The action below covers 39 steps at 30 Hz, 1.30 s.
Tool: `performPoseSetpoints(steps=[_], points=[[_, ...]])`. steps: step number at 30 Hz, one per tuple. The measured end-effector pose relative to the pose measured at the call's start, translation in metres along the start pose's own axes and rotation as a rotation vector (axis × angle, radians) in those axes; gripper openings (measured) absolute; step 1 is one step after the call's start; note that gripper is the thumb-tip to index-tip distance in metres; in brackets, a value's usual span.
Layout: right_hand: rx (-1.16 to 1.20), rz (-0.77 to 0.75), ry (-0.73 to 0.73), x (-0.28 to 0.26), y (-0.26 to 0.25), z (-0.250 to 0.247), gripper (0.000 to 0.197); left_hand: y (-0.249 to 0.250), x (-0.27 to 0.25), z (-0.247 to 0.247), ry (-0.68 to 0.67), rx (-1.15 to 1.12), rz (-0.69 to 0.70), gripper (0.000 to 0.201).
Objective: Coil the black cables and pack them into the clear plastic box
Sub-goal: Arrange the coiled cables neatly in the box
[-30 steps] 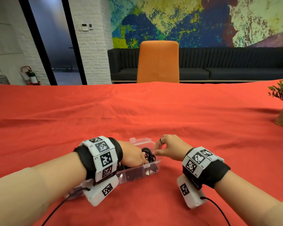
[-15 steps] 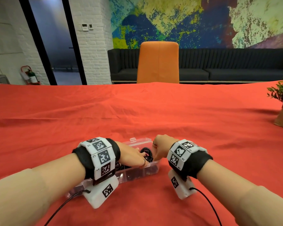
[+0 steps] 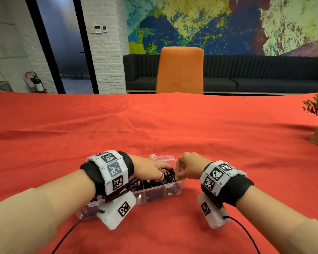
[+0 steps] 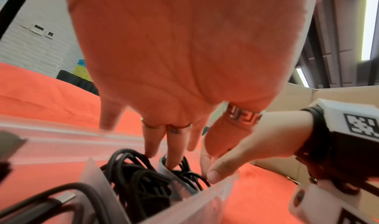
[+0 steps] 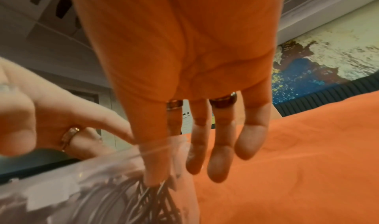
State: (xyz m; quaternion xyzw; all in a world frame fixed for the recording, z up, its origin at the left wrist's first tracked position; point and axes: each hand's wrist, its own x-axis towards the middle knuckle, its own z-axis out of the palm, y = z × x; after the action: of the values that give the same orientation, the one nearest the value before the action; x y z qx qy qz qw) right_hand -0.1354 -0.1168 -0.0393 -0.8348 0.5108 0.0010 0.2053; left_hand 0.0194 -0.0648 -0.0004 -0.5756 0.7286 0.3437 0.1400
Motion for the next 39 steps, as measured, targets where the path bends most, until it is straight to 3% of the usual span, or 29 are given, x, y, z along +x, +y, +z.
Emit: performPoseSetpoints(steps=[7, 12, 16, 19, 22, 24, 26, 30, 34, 39], points=[[0.167, 0.003, 0.161, -0.011, 0.006, 0.003, 0.009, -0.024, -0.01, -0.005, 0.105, -0.136, 0.108, 0.065], [0.283, 0.05, 0.245, -0.008, 0.003, 0.01, 0.02, -0.057, -0.033, -0.016, 0.362, -0.24, 0.152, 0.051], [0.515, 0.194, 0.169, -0.004, 0.002, 0.018, 0.039, -0.096, -0.058, -0.018, 0.652, -0.377, 0.042, 0.038], [0.627, 0.279, 0.12, -0.004, 0.001, 0.025, 0.049, -0.133, -0.072, -0.008, 0.818, -0.451, -0.194, 0.023], [0.638, 0.308, 0.113, -0.004, 0.0, 0.033, 0.042, -0.155, -0.081, 0.01, 0.641, -0.355, -0.469, 0.034], [0.681, 0.314, 0.127, -0.005, -0.004, 0.035, 0.03, -0.156, -0.082, 0.025, 0.479, -0.489, -0.468, 0.033], [0.66, 0.299, 0.162, -0.007, -0.008, 0.036, 0.02, -0.151, -0.083, 0.036, 0.405, -0.681, -0.414, 0.025], [0.586, 0.309, 0.224, -0.015, 0.001, 0.031, 0.02, -0.142, -0.076, 0.038, 0.471, -0.74, -0.342, 0.014], [0.643, 0.373, 0.296, -0.034, 0.026, 0.02, 0.01, -0.126, -0.056, 0.036, 0.511, -0.747, -0.268, 0.04], [0.57, 0.481, 0.257, -0.06, 0.056, 0.019, 0.013, -0.102, -0.028, 0.037, 0.511, -0.653, -0.172, 0.042]])
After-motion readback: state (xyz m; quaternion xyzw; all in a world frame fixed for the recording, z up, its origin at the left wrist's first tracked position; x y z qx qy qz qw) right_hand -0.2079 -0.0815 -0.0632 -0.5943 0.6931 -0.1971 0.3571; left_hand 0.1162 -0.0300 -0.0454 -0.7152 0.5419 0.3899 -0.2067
